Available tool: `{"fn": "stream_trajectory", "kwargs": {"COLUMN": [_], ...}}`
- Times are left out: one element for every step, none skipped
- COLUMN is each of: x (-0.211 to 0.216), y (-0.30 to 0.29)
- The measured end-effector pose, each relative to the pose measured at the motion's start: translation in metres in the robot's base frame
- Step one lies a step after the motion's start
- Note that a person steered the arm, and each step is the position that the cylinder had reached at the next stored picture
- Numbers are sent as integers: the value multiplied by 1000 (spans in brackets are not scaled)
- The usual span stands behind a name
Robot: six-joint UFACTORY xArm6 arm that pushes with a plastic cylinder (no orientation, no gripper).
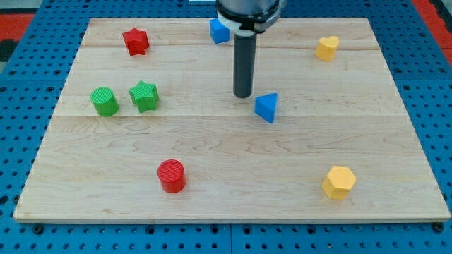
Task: Move the green star into the green circle
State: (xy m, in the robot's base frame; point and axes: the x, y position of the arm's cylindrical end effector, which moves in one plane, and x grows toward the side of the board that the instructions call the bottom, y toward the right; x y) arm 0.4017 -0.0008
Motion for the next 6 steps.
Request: {"fn": "stream_trajectory", "kwargs": {"x": [13, 3, 20, 97, 104, 44], "y": [-80, -130, -91, -147, -241, -266]}}
